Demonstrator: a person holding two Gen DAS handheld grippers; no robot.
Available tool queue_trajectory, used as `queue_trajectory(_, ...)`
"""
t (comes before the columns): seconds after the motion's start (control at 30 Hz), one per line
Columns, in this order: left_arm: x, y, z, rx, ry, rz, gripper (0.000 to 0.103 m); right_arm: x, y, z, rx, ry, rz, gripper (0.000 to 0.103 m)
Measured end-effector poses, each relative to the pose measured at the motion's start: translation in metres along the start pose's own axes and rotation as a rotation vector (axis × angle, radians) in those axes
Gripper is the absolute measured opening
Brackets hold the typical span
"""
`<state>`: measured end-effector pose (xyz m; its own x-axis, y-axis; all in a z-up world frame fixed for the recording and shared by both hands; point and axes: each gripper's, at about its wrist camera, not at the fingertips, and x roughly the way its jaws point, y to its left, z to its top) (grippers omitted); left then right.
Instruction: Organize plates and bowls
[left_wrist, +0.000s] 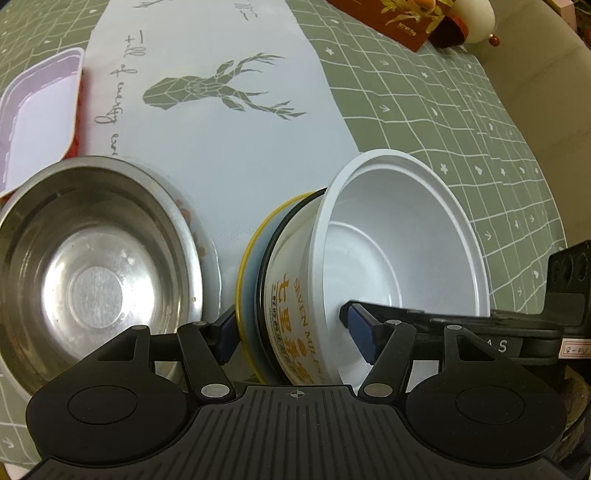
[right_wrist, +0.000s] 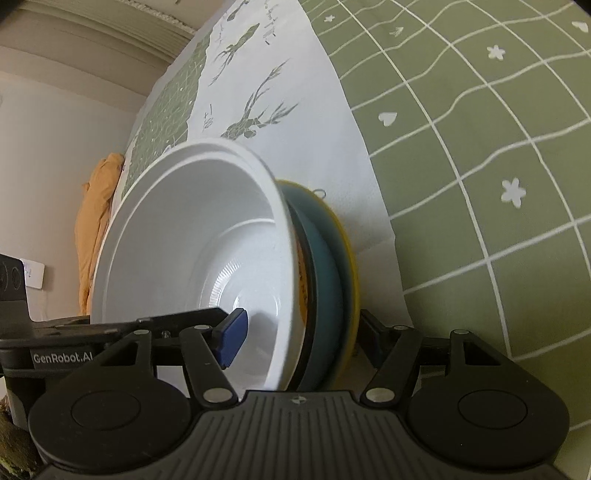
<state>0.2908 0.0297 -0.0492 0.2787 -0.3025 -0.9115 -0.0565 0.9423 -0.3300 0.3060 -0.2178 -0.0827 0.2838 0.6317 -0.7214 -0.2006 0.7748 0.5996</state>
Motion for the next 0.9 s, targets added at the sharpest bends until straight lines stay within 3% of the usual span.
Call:
queue_trajectory(0.57, 0.002, 0.007, 0.003, -0.023, -0.008, -0.034, 0.066, -0.001, 0.009, 0.001, -0.053, -0.018, -0.024, 0.06)
queue_trajectory(0.9, -0.007, 0.001, 0.0, 0.019, -0.032, -0.034, 0.066, -0.007, 0.011, -0.005, -0.045, -0.038, -0.029, 0.06)
